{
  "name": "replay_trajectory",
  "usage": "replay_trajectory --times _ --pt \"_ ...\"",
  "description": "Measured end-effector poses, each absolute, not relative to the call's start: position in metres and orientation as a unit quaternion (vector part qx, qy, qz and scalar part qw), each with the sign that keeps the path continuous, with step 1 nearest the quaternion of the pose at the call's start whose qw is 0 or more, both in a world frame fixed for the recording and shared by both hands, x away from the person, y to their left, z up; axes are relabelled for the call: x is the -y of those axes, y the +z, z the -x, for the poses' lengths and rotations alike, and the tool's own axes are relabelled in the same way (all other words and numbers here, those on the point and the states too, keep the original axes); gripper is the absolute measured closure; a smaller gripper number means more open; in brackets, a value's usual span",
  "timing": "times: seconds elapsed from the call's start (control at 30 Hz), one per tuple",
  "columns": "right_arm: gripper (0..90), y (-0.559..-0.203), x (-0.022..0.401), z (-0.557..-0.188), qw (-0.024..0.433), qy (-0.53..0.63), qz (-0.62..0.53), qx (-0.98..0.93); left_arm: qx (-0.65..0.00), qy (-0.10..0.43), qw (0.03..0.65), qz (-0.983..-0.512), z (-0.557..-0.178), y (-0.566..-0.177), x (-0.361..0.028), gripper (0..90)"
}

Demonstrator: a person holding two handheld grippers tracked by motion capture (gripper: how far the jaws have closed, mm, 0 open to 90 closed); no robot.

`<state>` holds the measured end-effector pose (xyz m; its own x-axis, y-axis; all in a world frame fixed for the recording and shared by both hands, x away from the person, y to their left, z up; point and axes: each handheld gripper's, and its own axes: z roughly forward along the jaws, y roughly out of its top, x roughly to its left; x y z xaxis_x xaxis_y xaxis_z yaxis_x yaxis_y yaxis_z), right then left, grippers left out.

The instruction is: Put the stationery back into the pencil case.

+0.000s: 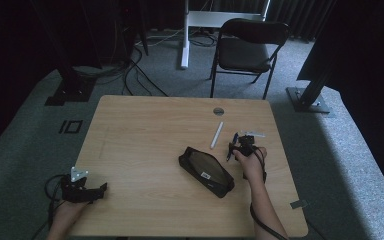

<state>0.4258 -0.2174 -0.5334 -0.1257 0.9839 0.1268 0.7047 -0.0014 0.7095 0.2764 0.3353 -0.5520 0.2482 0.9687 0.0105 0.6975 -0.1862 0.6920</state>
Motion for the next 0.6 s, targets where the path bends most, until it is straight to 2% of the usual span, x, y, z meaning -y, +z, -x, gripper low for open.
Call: replay_trajectory --times 0.23,0.6 --pt "47.2 -0.539 0.214 -0.430 0.208 0.323 -0.634 -0.671 -0.567 0.233 0.292 -0.734 -0.276 -0.552 -0.335 0.1" --pt "56.9 -0.538 0.205 -0.433 0.223 0.294 -0.637 -0.677 -0.567 0.232 0.292 -0.734 -0.276 -0.552 -0.335 0.1"
